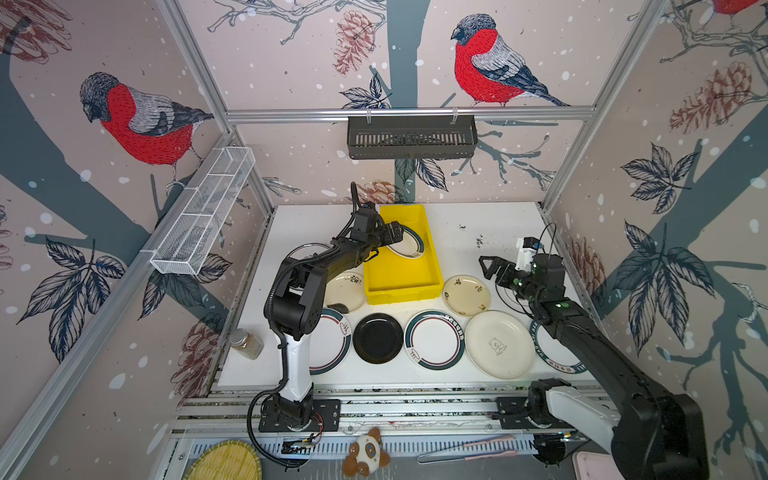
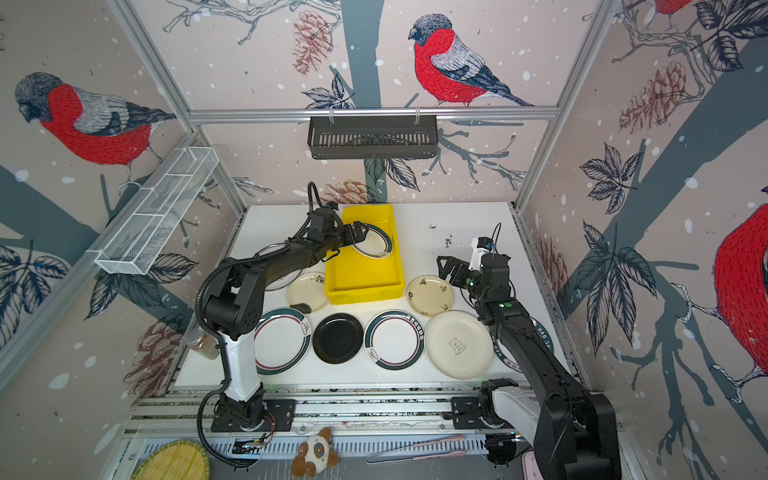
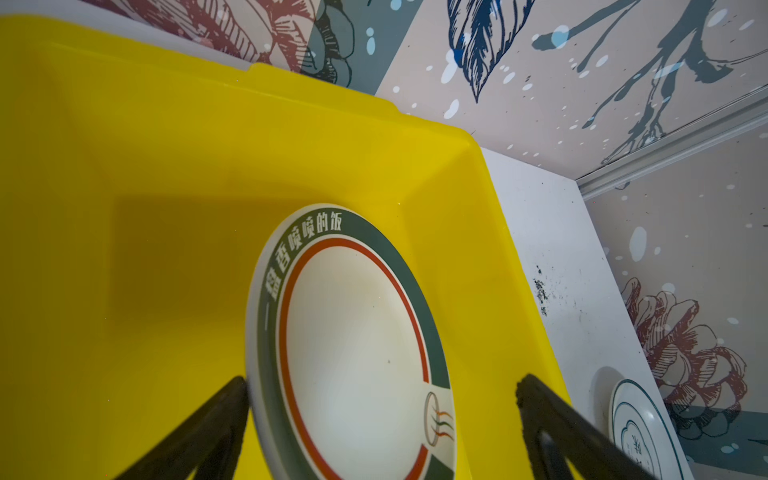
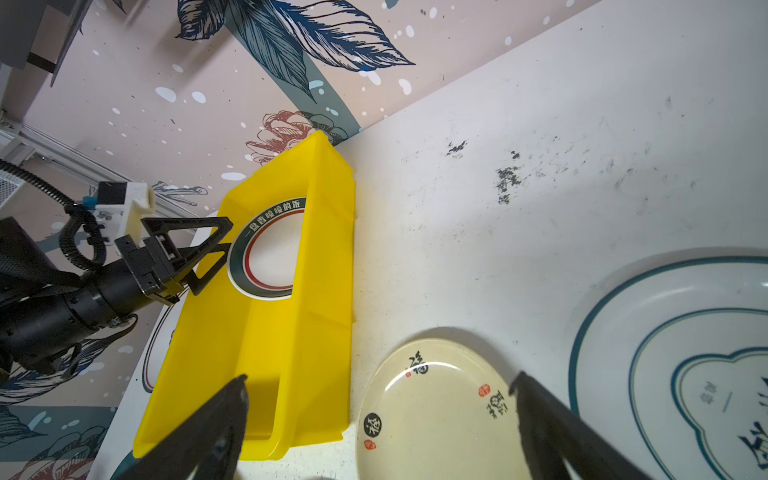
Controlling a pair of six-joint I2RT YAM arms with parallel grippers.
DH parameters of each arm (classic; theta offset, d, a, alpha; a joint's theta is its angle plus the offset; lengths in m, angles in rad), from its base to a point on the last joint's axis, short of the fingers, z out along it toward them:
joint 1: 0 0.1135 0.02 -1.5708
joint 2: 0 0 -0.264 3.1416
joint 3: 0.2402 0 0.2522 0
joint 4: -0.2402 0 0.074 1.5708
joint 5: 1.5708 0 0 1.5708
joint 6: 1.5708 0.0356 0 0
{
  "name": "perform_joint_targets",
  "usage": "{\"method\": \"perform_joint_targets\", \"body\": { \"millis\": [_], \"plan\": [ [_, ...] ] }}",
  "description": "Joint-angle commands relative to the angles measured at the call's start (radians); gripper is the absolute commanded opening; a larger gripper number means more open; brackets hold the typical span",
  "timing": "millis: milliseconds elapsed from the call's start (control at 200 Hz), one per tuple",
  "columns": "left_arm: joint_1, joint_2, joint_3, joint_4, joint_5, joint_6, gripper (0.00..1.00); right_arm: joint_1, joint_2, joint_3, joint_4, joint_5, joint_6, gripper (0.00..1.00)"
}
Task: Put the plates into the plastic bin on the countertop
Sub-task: 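Lower the plate into the yellow bin with the left gripper and release, then move the right gripper to the cream plate with black characters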
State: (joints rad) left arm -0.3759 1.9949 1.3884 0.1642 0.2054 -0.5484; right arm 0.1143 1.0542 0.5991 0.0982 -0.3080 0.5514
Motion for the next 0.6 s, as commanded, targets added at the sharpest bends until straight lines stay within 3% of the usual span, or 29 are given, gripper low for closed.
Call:
{"method": "perform_joint_targets", "body": {
  "millis": [0,406,596],
  "plan": [
    [-0.003,-0.022,0.017,-0.029,-0.034,0.033,0.97,-0.021,0.001,-0.010,-0.006,-0.026,0.019,1.00],
    [-0.033,-0.079,0.017,-0.064,-0.107,0.068,0.97,-0.045,0.010,-0.014,-0.047,-0.037,-0.002,1.00],
    [-0.062,-0.183,-0.051,-0.030,-0.135,0.092,0.97,-0.051,0.061,-0.015,-0.102,-0.085,-0.036,1.00]
  ]
}}
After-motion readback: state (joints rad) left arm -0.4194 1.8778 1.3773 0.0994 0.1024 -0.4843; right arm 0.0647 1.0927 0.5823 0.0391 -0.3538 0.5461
